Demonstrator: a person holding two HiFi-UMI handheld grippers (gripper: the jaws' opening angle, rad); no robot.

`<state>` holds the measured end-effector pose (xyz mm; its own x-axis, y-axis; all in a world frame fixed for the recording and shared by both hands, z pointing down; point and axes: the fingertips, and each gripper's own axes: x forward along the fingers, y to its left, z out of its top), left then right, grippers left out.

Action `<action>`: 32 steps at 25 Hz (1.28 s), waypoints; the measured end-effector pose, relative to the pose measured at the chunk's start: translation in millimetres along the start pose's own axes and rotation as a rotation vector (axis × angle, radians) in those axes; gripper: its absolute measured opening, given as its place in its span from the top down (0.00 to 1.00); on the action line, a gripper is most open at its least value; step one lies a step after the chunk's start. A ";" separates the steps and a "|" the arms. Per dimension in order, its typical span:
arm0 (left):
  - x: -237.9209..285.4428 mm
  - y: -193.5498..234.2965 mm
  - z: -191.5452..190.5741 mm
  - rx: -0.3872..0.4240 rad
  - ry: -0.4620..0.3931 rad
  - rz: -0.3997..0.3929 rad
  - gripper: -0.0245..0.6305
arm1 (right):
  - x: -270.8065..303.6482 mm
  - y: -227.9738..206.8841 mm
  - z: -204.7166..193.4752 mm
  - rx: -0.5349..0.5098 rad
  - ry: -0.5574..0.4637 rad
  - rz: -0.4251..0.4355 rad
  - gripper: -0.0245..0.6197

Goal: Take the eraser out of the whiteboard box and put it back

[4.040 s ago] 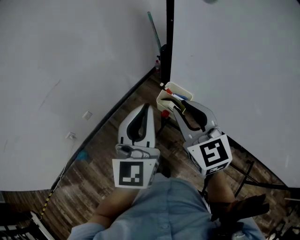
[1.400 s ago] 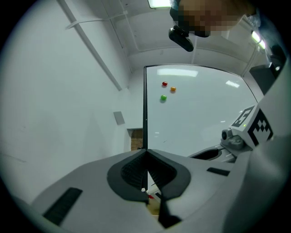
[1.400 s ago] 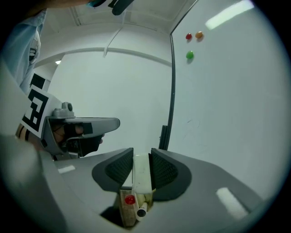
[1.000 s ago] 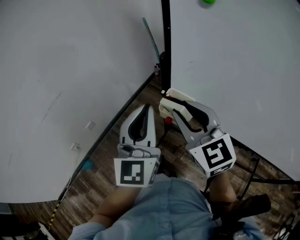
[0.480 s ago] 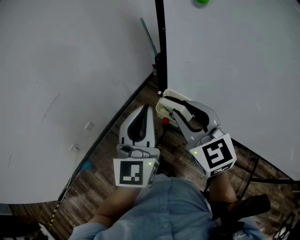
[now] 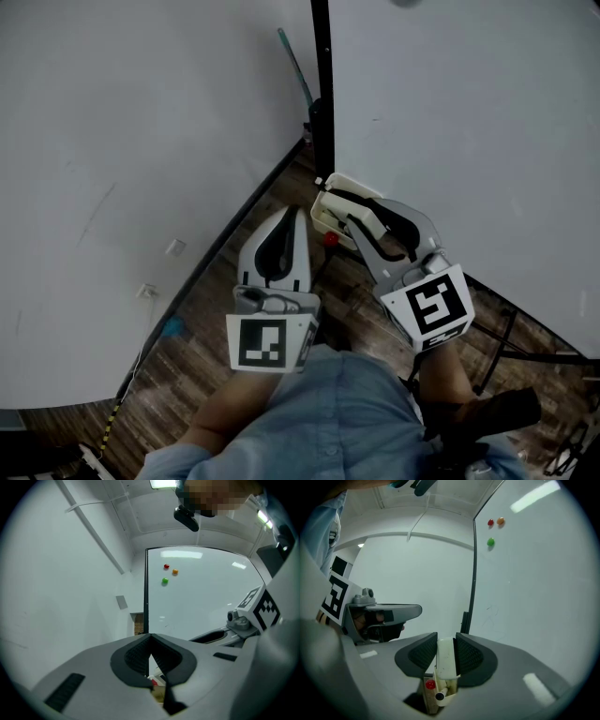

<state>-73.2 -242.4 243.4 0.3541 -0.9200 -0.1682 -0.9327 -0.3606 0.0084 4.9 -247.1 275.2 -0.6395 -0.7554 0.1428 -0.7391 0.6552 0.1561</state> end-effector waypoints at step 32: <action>29.7 31.8 -37.4 -0.049 0.075 -0.010 0.96 | 44.2 -1.8 -66.2 0.046 0.191 0.022 0.77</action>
<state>-89.7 -287.0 275.5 0.3691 -0.9246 -0.0946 -0.9253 -0.3751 0.0561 -8.1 -281.4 345.9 -0.6074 -0.7231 0.3289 -0.7369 0.6675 0.1065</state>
